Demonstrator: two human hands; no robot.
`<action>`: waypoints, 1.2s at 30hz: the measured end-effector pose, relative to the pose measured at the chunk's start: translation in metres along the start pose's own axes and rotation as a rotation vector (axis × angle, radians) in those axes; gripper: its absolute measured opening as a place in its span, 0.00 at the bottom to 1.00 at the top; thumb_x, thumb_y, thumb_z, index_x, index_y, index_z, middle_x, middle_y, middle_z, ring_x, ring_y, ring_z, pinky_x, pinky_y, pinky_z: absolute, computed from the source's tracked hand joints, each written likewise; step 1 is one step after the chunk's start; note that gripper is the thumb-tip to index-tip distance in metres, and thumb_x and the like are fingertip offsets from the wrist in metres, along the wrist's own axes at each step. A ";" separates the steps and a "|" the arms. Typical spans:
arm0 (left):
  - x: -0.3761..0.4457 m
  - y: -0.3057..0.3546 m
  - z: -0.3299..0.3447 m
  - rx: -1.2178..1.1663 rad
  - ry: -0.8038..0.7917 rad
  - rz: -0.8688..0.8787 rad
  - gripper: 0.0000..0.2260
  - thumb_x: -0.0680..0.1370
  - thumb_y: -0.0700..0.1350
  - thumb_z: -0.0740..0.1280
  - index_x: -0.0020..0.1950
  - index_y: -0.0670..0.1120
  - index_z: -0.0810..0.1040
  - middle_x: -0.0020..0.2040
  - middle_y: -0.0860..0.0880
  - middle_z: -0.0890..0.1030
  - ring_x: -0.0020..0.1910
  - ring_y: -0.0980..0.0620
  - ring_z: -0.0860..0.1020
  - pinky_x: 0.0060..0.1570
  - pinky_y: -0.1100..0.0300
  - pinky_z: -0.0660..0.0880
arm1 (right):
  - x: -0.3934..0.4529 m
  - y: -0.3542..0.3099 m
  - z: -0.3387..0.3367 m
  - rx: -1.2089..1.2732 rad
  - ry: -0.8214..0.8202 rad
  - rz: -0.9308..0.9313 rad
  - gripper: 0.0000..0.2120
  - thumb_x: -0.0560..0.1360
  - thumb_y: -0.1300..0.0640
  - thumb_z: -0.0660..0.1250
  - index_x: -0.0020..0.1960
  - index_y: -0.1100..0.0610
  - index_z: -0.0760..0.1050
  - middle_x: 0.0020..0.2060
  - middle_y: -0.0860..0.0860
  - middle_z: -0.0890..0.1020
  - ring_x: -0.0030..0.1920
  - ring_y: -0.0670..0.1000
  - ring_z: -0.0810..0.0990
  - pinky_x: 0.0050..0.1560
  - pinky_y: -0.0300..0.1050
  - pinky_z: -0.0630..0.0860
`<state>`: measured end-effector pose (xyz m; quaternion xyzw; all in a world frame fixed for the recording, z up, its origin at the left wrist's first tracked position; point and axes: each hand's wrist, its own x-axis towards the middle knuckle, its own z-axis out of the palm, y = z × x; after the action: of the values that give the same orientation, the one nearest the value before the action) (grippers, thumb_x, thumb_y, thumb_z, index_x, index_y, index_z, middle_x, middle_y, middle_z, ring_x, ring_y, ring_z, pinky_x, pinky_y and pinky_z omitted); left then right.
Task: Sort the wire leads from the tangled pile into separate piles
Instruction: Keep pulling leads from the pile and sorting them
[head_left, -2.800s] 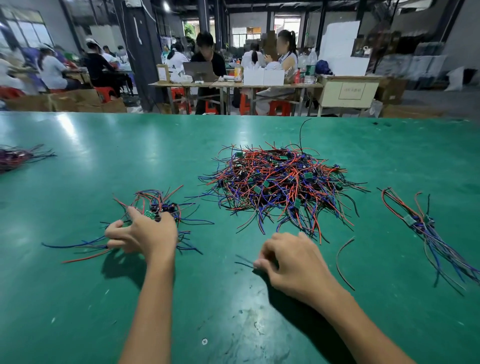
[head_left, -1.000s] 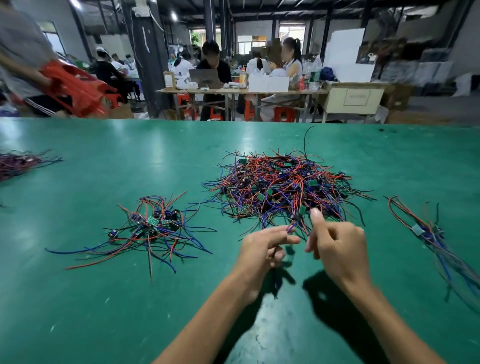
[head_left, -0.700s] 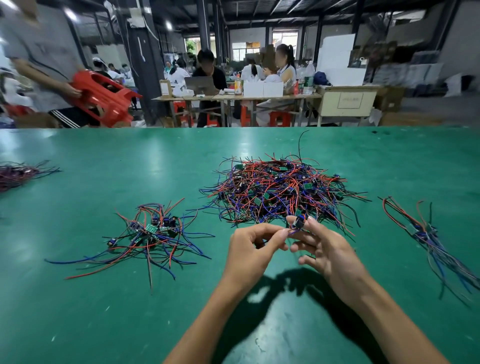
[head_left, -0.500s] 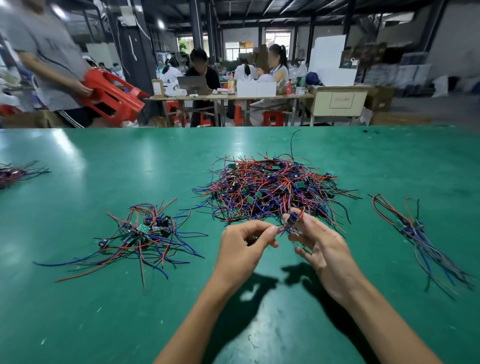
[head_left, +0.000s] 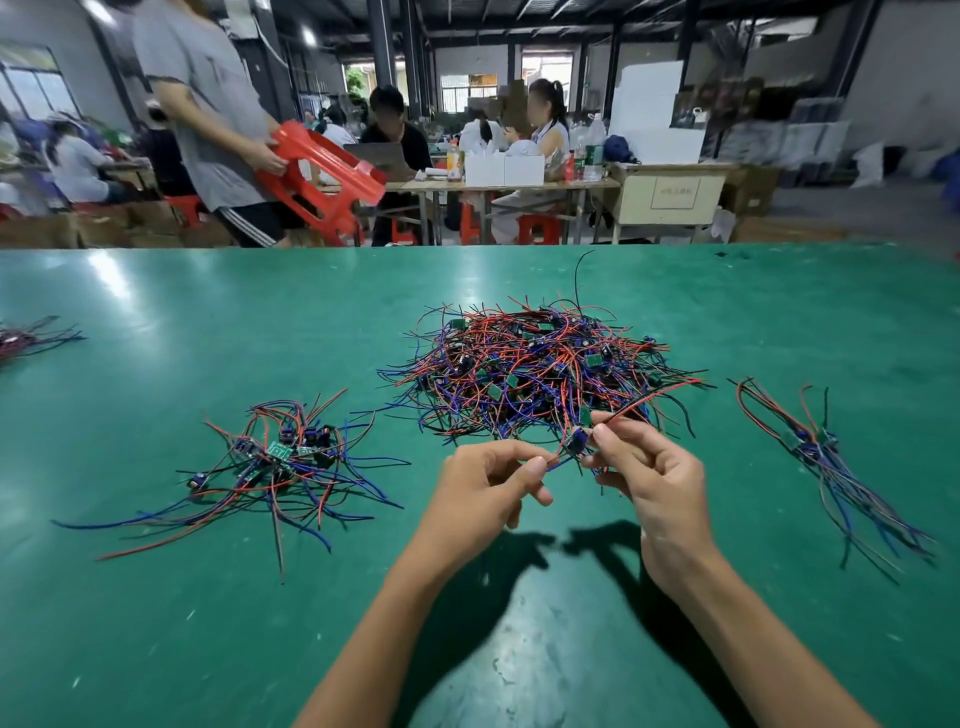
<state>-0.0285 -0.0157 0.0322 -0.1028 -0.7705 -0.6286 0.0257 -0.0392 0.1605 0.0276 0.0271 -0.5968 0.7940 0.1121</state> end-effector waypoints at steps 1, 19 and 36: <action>-0.001 0.001 -0.001 -0.044 -0.057 -0.039 0.07 0.82 0.41 0.65 0.56 0.44 0.83 0.36 0.47 0.84 0.25 0.53 0.72 0.25 0.65 0.69 | 0.001 0.001 -0.001 -0.001 0.012 0.017 0.06 0.76 0.61 0.72 0.50 0.53 0.85 0.40 0.53 0.87 0.36 0.46 0.82 0.37 0.35 0.78; -0.004 0.004 0.033 -0.313 0.061 -0.183 0.09 0.79 0.39 0.66 0.42 0.44 0.84 0.40 0.44 0.86 0.22 0.55 0.68 0.22 0.68 0.61 | -0.011 0.020 0.013 -0.098 -0.075 -0.003 0.06 0.77 0.61 0.71 0.45 0.55 0.85 0.42 0.55 0.87 0.43 0.50 0.85 0.42 0.39 0.81; -0.009 -0.004 0.050 0.089 0.111 0.089 0.08 0.78 0.40 0.69 0.40 0.44 0.86 0.32 0.41 0.81 0.31 0.53 0.74 0.32 0.51 0.74 | 0.003 0.028 0.013 -0.222 0.103 0.071 0.12 0.82 0.61 0.56 0.46 0.53 0.77 0.44 0.50 0.87 0.31 0.45 0.78 0.29 0.42 0.75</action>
<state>-0.0157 0.0308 0.0169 -0.1008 -0.7897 -0.5967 0.1009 -0.0493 0.1414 0.0051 -0.0472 -0.6750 0.7270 0.1166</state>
